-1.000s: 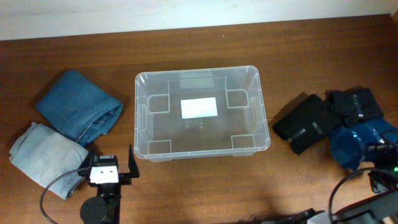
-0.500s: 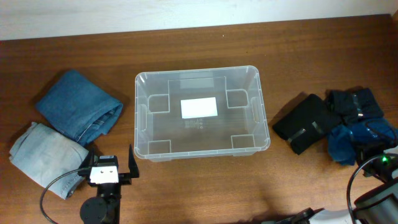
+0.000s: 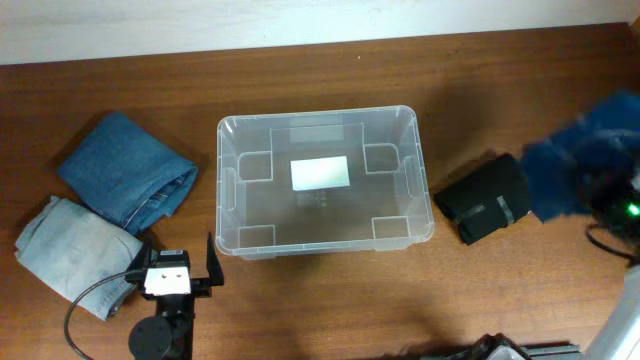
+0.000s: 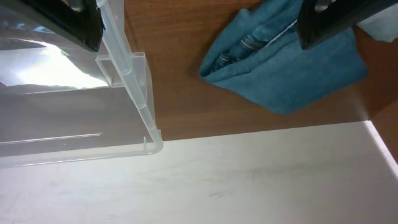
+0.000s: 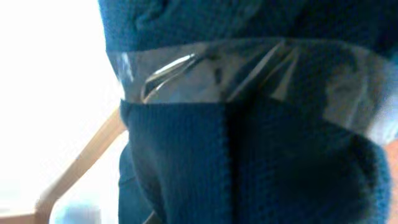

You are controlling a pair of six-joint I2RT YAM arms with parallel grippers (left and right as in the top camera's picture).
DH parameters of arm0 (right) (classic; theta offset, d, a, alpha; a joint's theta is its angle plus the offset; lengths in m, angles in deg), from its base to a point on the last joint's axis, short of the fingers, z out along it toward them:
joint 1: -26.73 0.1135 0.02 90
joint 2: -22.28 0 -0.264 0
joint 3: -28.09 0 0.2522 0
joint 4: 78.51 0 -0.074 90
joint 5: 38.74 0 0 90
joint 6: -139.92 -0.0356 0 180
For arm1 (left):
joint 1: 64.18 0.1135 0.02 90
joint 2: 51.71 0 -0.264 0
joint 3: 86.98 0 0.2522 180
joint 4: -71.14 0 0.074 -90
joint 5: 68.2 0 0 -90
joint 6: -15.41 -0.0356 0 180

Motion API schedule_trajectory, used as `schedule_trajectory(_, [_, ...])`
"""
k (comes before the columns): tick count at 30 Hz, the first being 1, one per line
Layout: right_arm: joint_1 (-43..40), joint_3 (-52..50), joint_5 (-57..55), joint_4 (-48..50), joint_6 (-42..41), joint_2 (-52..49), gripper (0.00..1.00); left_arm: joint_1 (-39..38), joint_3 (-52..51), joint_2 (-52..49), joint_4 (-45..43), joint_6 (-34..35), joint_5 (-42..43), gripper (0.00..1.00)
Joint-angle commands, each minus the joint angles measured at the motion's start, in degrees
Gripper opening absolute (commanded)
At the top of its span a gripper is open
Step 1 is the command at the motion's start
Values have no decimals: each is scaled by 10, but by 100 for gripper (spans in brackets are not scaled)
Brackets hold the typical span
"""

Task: Pack container
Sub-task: 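Lift the dark-blue garment with the right gripper into the box's left side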

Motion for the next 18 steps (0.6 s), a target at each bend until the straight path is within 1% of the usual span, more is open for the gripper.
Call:
schedule_trajectory(1, [176, 30, -15, -1, 23, 49, 4, -3, -3, 4, 1, -11, 4, 99])
schedule_trajectory(2, [212, 29, -27, 3, 13, 51, 4, -3, -3, 4, 1, -11, 4, 99])
schedule_trajectory(6, [413, 29, -125, 42, -45, 24, 4, -3, -3, 4, 1, -11, 4, 99])
schedule_trajectory(7, [447, 29, -142, 52, -53, 14, 4, -3, -3, 4, 1, -11, 4, 99])
schedule_trajectory(8, [497, 29, -164, 68, -66, -4, 4, -3, -3, 4, 1, -11, 4, 100])
schedule_trajectory(11, [608, 29, -200, 118, -87, -67, 4, -3, -3, 4, 1, -11, 5, 99])
schedule_trajectory(14, [683, 29, -219, 175, -115, -147, 4, -3, -3, 4, 1, -11, 5, 99])
schedule_trajectory(18, [747, 29, -219, 258, -158, -255, 4, -3, -3, 4, 1, -11, 4, 100])
